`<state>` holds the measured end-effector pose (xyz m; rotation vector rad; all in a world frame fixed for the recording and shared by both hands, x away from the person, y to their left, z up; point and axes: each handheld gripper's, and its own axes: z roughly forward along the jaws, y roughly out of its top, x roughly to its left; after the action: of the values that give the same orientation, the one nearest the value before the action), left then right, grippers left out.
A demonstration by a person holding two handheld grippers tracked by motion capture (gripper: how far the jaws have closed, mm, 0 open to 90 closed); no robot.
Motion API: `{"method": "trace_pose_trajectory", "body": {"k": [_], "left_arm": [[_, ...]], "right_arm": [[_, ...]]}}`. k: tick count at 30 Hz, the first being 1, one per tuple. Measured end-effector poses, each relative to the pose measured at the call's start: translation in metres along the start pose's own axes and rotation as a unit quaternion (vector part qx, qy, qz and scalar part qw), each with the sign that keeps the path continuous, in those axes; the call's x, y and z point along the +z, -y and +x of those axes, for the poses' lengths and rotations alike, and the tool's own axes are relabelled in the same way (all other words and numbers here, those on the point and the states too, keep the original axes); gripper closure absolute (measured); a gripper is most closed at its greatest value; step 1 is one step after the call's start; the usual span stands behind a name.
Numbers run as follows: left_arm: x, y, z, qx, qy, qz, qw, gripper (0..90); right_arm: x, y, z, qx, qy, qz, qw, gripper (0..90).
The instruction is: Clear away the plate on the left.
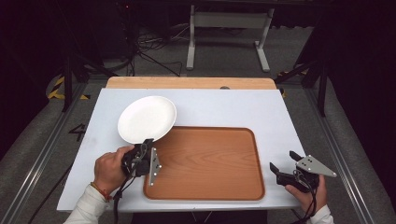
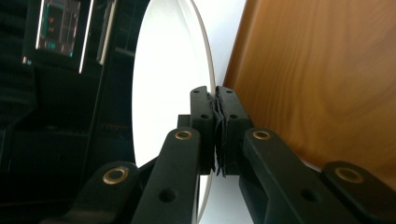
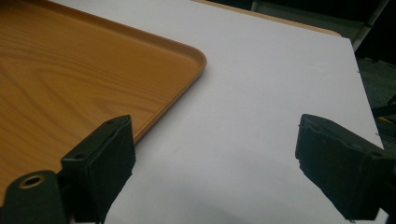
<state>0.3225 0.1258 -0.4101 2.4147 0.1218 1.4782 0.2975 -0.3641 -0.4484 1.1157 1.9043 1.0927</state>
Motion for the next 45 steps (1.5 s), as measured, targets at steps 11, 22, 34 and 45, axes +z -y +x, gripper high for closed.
{"method": "trace_pose_trajectory", "body": {"k": [11,22,34,45], "left_arm": [[-0.004,-0.027,-0.014,0.024,0.019,-0.037,0.9988,87.2],[-0.014,-0.059,-0.029,0.053,0.041,-0.085,0.9942,87.3],[-0.018,-0.085,-0.051,0.083,0.076,-0.124,0.9859,86.9],[-0.019,-0.096,-0.066,0.093,0.113,-0.15,0.9779,86.6]], "right_arm": [[0.0,0.0,0.0,0.001,0.001,-0.001,1.0,12.7],[0.0,0.0,0.0,0.0,0.0,-0.001,1.0,12.7],[0.0,0.0,0.0,0.0,0.0,0.0,1.0,12.7],[0.001,0.001,0.0,0.0,-0.005,0.002,1.0,12.7]]}}
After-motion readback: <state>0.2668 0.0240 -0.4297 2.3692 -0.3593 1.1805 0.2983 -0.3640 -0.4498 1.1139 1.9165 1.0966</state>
